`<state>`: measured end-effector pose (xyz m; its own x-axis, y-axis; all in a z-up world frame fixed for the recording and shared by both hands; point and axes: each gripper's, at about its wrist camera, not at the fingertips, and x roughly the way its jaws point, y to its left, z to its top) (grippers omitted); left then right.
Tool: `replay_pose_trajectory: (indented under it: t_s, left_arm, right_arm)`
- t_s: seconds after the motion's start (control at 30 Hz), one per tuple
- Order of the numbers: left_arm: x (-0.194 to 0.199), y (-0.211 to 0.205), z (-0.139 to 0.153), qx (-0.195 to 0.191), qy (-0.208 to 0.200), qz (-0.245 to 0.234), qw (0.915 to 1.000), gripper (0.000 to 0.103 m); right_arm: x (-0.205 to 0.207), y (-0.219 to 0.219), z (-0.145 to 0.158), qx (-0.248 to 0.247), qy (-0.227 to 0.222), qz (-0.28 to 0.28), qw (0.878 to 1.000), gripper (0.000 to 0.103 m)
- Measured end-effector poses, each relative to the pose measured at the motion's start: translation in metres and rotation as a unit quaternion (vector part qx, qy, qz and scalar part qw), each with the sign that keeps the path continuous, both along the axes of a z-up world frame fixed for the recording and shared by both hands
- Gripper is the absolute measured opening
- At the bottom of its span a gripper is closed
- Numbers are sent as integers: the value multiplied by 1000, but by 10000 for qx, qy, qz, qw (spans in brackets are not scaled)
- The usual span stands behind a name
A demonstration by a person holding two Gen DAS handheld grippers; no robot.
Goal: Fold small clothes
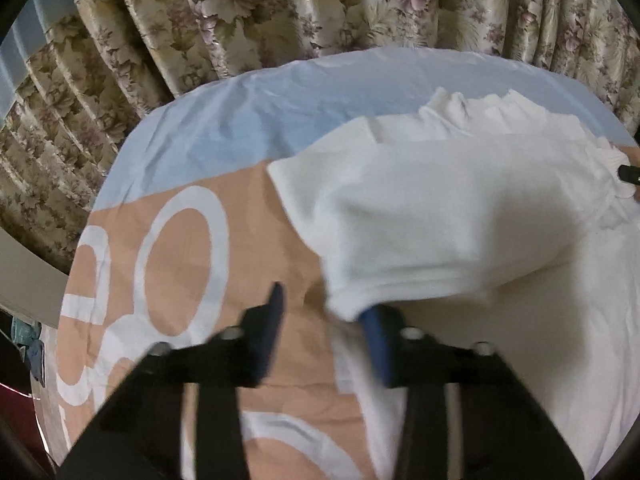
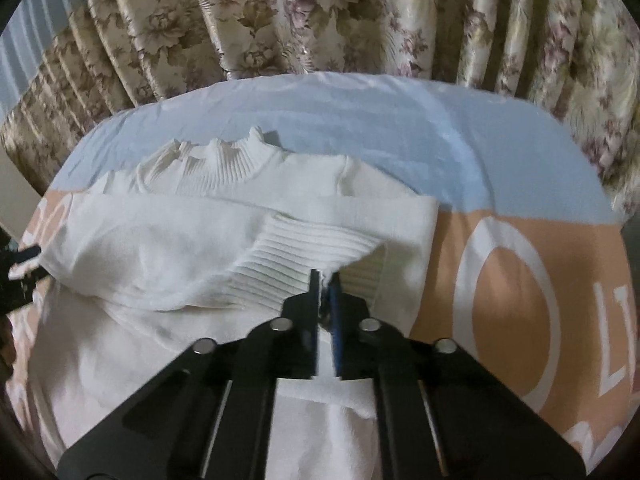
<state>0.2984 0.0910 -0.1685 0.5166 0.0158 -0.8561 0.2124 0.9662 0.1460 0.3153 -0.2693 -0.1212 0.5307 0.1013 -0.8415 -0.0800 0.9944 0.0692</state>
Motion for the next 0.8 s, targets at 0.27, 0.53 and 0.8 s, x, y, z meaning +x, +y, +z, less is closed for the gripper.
replay_pose_trajectory:
  t_s: [0.27, 0.53, 0.8]
  left_arm:
    - [-16, 6, 7, 119, -106, -99, 9998, 25]
    - [-17, 6, 2, 230, -93, -110, 9996, 44]
    - [-26, -4, 72, -282, -415, -484, 9976, 71]
  right_arm:
    - [-12, 6, 11, -322, -223, 231, 9990, 3]
    - [-19, -11, -6, -306, 156, 80, 9994, 3]
    - [-21, -21, 12, 428, 33, 189, 9989, 4]
